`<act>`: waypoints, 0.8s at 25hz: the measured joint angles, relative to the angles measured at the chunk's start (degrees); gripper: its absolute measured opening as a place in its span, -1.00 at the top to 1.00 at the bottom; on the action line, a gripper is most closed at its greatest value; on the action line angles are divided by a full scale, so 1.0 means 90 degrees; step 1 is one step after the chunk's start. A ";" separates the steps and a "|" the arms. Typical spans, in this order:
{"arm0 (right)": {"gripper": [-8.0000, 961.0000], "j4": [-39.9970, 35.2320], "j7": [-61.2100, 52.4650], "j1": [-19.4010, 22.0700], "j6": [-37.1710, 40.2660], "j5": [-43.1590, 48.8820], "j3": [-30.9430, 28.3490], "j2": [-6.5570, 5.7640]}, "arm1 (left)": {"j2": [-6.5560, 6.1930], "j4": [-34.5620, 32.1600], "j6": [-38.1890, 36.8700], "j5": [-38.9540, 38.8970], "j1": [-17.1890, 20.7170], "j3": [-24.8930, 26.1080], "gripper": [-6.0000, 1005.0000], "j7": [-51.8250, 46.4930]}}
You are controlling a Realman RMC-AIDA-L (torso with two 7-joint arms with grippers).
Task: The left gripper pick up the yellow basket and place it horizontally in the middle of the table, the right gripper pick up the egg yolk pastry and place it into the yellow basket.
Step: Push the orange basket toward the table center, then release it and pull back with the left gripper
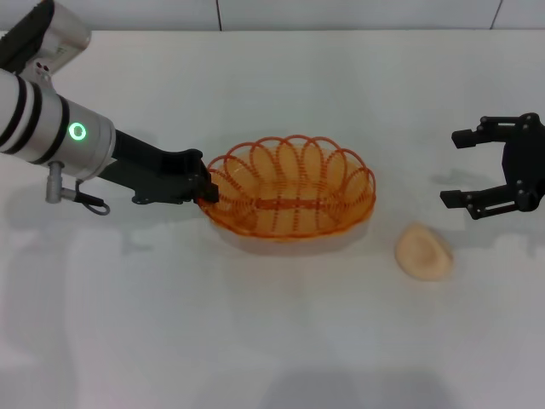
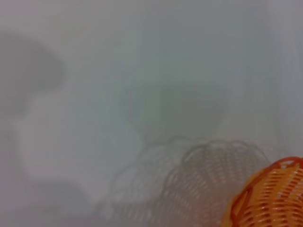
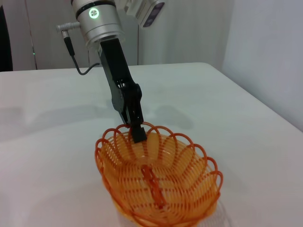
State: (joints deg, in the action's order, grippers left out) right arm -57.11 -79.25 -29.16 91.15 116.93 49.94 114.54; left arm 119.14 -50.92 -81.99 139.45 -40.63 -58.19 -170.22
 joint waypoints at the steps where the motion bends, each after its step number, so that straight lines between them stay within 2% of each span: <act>1: -0.81 -0.0001 0.0003 0.0000 0.0000 0.0004 0.0000 -0.0001 | 0.0000 0.0000 0.0000 0.0000 0.0000 0.0000 0.78 0.0000; 8: -0.81 -0.0003 0.0014 0.0006 -0.0042 0.0032 0.0016 -0.0004 | -0.0011 0.0159 0.0015 -0.0393 -0.0038 -0.0107 0.73 0.0024; 15: -0.81 -0.0003 0.0023 0.0016 -0.0056 0.0035 0.0008 0.0014 | -0.0013 0.0154 0.0029 -0.0562 0.0102 -0.0098 0.67 0.0022; 20: -0.81 -0.0002 0.0025 0.0033 -0.0060 0.0036 0.0002 0.0024 | -0.0044 0.0157 -0.0028 -0.0528 0.0118 -0.0107 0.25 0.0034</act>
State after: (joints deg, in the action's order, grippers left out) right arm -57.13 -79.02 -28.87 90.61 117.25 49.96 114.75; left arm 118.75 -49.50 -82.24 134.70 -39.56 -59.15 -169.92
